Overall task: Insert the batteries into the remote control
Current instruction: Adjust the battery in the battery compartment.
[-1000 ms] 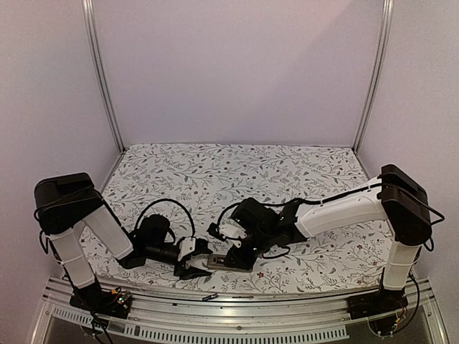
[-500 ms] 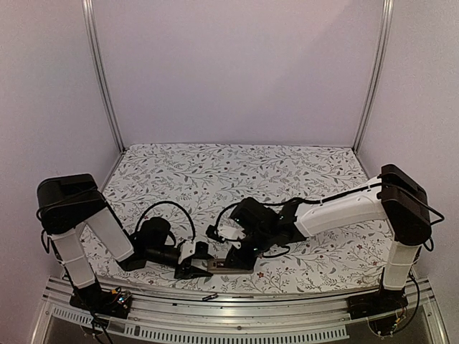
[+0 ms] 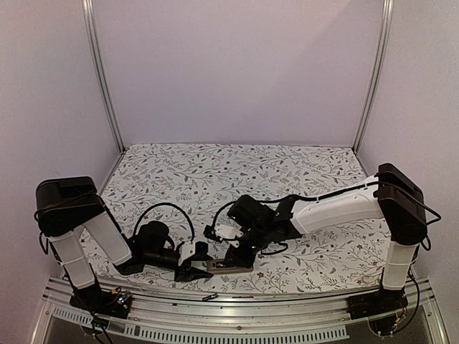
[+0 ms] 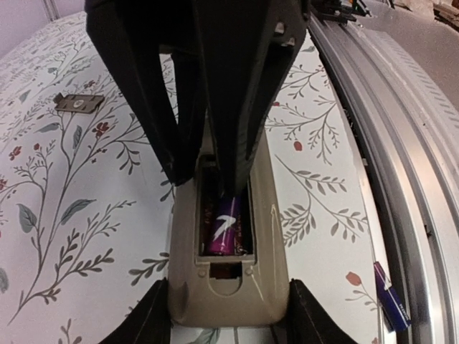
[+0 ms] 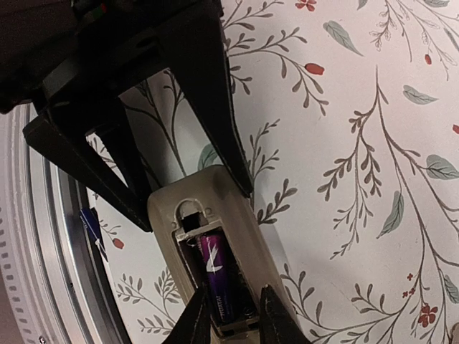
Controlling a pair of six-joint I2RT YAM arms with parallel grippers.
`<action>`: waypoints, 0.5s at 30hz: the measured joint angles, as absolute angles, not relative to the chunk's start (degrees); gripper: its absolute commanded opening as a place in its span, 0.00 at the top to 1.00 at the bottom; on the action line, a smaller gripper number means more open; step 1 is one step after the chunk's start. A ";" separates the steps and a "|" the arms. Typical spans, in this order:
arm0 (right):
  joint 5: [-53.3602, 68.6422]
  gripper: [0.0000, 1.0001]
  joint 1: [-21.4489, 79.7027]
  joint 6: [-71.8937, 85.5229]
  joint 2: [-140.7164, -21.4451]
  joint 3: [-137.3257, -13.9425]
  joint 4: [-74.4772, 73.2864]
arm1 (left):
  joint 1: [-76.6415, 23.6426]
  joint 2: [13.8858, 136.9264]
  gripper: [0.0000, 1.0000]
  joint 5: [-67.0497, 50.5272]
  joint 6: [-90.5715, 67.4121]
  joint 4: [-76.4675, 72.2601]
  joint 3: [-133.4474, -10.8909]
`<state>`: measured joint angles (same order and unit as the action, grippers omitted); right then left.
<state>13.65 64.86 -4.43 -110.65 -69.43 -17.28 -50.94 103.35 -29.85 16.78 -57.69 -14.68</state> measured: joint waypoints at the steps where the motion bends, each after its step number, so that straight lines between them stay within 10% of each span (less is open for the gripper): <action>1: 13.87 0.78 64.88 -4.51 -110.37 -69.36 -17.26 | -50.96 103.26 0.81 -29.63 16.64 -57.80 -14.59; 15: 16.86 0.77 65.56 -5.08 -110.69 -68.53 -15.77 | -51.00 103.09 0.80 -28.97 16.73 -58.33 -14.24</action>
<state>16.86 65.56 -5.08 -110.69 -68.53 -15.77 -51.00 103.09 -28.97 16.73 -58.33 -14.24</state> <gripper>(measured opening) 0.213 0.478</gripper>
